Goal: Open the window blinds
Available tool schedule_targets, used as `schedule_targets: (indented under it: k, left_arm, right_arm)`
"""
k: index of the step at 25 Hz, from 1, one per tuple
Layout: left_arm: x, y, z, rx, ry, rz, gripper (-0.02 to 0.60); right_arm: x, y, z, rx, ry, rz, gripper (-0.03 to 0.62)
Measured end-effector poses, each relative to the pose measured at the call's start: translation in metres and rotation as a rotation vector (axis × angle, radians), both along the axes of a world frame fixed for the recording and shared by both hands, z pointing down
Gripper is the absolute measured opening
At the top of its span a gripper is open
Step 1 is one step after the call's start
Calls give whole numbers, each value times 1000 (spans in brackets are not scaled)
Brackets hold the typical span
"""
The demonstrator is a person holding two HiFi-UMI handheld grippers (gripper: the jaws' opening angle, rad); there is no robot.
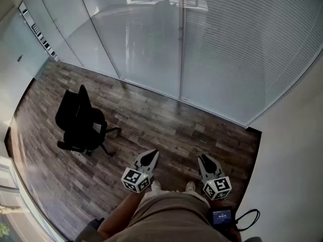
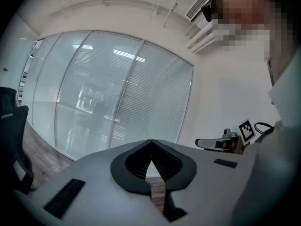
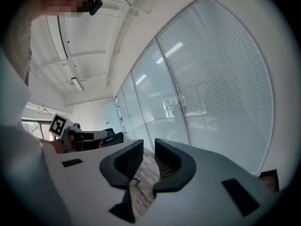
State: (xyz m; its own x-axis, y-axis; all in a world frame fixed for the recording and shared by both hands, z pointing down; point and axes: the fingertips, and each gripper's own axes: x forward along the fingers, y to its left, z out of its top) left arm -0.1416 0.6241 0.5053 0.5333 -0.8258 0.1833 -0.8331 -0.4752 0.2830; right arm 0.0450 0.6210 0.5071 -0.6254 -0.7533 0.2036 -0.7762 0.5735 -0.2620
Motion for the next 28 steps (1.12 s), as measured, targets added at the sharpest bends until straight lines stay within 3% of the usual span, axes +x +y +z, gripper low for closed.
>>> schedule_targets:
  k: [7,18,28]
  left_arm:
    - [13,-4,3,-10,-8,-8,14]
    - [47,-6,4,-13,-22,-15,14]
    - [108,-8,2,-9,-20,-37,14]
  right_arm:
    - [8,1,3,-7,-4,-12,81]
    - [35,0,-1,-14,-101,-56,109]
    - [96,3,-5,-1,-97,-94,127]
